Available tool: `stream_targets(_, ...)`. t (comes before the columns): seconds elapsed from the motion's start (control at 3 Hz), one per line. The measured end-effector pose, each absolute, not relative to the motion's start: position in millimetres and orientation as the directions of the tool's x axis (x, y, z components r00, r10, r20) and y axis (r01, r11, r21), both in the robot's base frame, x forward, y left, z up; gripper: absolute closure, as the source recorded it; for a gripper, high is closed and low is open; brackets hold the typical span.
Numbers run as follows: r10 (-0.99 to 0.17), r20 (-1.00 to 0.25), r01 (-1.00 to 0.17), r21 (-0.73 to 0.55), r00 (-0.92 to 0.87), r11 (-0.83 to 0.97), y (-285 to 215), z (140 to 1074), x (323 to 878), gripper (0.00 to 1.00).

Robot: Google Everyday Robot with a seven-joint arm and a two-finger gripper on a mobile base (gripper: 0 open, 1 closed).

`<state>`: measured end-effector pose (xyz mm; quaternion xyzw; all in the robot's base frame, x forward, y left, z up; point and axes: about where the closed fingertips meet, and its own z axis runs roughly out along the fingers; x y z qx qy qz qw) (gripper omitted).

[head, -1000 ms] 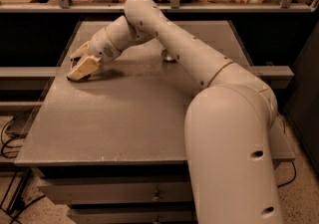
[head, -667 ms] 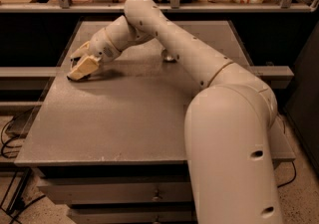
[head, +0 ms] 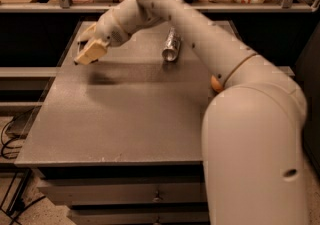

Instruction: Pick rxbar chocolate

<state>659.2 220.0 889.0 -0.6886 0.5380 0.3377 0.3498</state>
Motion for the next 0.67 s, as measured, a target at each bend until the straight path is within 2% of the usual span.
stream_targets(0.33,-0.532,-0.792,-0.953,-0.273,0.3,-0.131,175.0,973.8,660.2,1.0)
stream_targets(0.67,-0.527,-0.793,-0.951,-0.282,0.307,-0.129,175.1,980.9,660.4,1.0)
